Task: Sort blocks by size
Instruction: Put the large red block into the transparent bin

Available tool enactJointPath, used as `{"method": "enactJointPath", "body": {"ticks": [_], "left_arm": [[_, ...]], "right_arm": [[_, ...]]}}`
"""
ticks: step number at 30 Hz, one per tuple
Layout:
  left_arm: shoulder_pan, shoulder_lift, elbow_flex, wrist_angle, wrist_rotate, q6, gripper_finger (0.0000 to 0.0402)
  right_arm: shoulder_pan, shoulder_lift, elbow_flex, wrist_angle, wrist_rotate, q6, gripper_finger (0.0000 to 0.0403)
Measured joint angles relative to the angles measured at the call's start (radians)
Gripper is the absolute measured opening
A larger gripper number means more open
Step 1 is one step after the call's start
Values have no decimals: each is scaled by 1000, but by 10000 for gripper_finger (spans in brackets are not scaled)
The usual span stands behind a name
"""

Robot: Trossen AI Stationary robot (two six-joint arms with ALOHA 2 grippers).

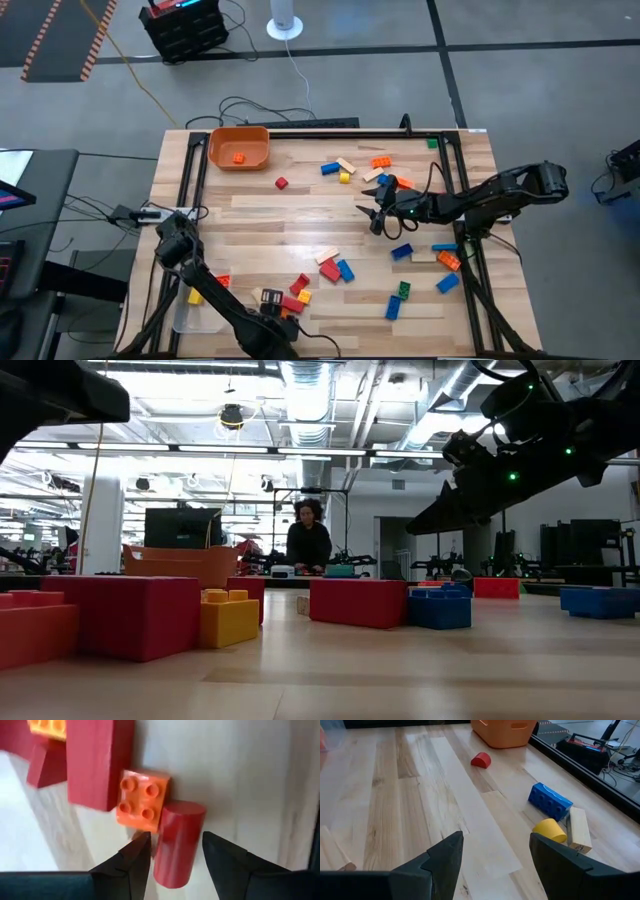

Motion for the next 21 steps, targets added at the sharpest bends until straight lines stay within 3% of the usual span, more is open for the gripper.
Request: {"method": "enactJointPath", "body": {"ticks": [21], "left_arm": [[0,6,23,-3,59,13,171]], "right_arm": [[0,0,0,1,0,0,260]]}}
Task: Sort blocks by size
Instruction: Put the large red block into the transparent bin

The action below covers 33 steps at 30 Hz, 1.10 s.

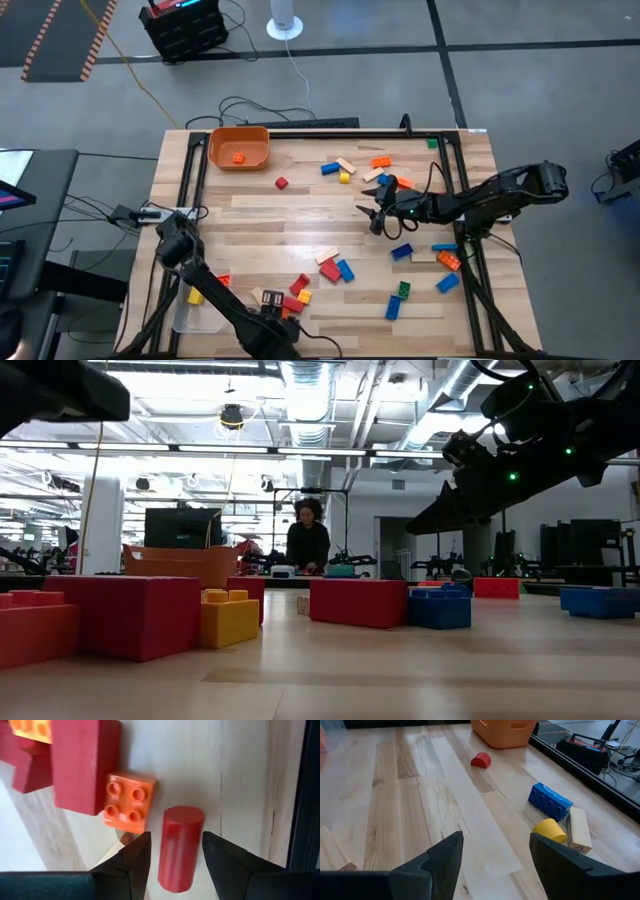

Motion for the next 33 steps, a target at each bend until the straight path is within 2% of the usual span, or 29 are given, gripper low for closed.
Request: {"method": "enactJointPath", "body": {"ticks": [16,19,24,33], "left_arm": [[-2,15,-65,58,49,-28,171],[-2,15,-65,57,42,-28,161],[-2,15,-65,49,33,-25,122],[7,10,-65,28,34,-22,122]], "right_arm": [[0,0,0,-1,0,0,260],[0,0,0,0,0,0,260],[0,0,0,0,0,0,260],[0,0,0,-1,0,0,260]]}}
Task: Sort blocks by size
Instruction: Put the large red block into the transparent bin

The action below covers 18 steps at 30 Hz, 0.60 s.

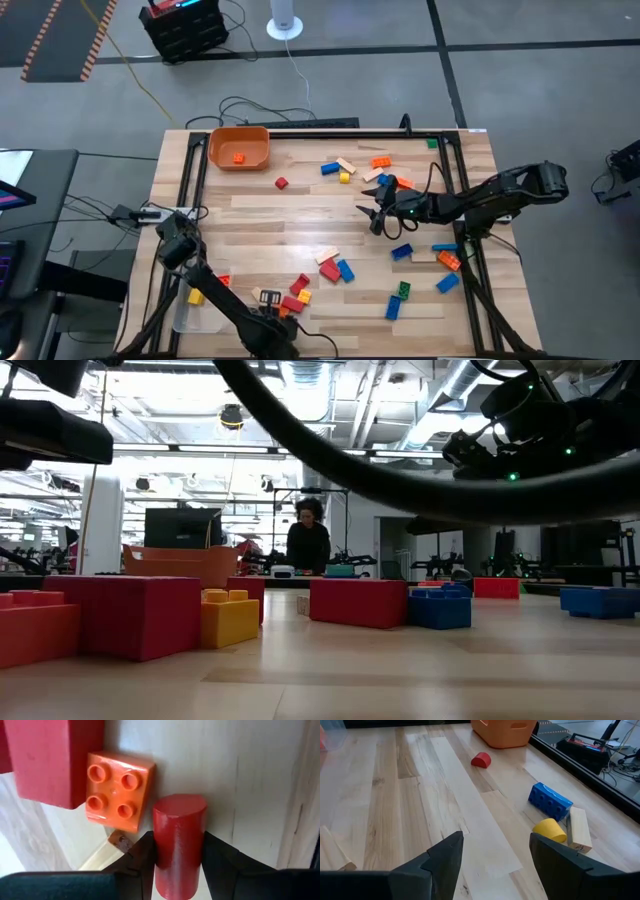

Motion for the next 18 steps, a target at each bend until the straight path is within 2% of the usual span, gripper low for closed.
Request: {"method": "enactJointPath", "body": {"ticks": [9,16,18], "left_arm": [[27,-102,0,-106,-39,-57,122],[36,-198,0,-387,-37,-162,123],[31,-238,-11,-399,-18,-190,123]], "right_arm": [[0,0,0,0,0,0,260],[0,0,0,-7,0,0,260],[0,0,0,-7,0,0,260]]}}
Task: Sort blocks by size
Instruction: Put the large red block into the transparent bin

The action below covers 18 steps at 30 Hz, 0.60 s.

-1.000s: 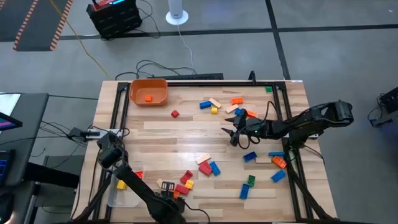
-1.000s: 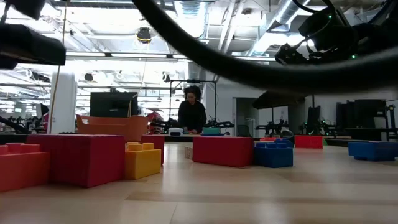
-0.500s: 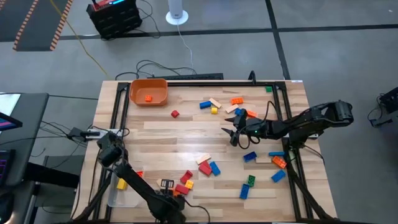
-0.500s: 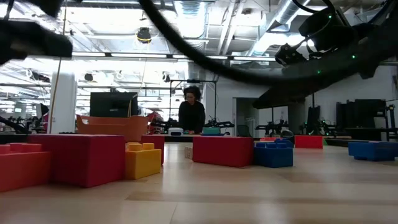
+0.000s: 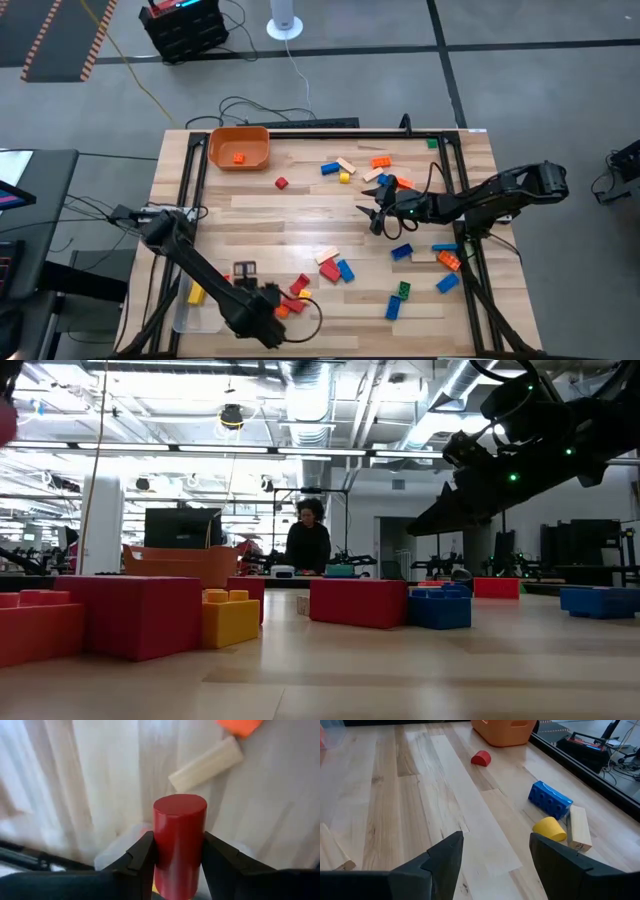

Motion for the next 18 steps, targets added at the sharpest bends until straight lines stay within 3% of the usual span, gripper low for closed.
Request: {"method": "enactJointPath", "body": {"ticks": [6,13,18], "left_arm": [[-39,-141,-183,7,75,-172,124],[-83,-275,-456,209,210,-414,125],[-87,-317,-563,255,239,-580,143]], "right_arm": [[0,0,0,-2,0,0,260],[0,0,0,-4,0,0,260],[0,0,0,0,0,0,260]]}}
